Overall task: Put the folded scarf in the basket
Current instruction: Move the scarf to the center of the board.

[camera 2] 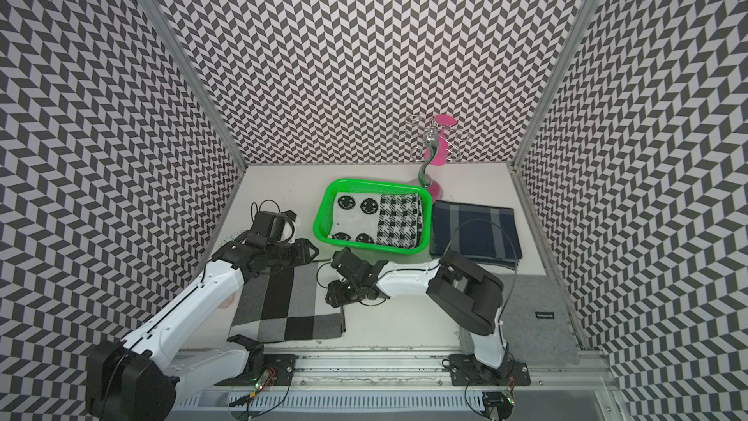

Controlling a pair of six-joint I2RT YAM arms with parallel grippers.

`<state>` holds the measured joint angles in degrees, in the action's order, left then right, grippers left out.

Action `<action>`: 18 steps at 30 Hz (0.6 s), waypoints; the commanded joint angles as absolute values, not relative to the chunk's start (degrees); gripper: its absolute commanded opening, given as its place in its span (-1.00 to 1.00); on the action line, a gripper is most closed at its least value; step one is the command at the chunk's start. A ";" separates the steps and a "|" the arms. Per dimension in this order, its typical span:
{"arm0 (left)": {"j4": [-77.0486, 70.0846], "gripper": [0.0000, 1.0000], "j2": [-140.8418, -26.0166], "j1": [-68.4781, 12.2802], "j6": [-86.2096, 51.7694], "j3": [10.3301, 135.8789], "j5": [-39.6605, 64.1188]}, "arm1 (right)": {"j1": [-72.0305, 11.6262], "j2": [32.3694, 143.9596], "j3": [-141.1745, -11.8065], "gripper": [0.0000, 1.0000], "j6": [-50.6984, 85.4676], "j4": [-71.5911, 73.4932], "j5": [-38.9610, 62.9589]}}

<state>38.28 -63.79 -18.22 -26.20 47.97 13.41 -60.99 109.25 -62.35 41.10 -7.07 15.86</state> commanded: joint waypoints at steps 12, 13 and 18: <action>36.61 -0.14 -62.76 -17.84 -25.95 45.65 17.41 | -52.27 89.47 -38.17 -0.95 41.16 -12.39 8.06; 36.32 -0.14 -62.59 -17.84 -26.08 45.30 17.52 | -50.32 87.90 -36.79 -0.95 40.76 -12.95 8.01; 32.76 -0.13 -63.48 -17.84 -26.91 41.00 18.70 | -42.14 78.07 -32.32 -0.94 37.51 -19.27 7.50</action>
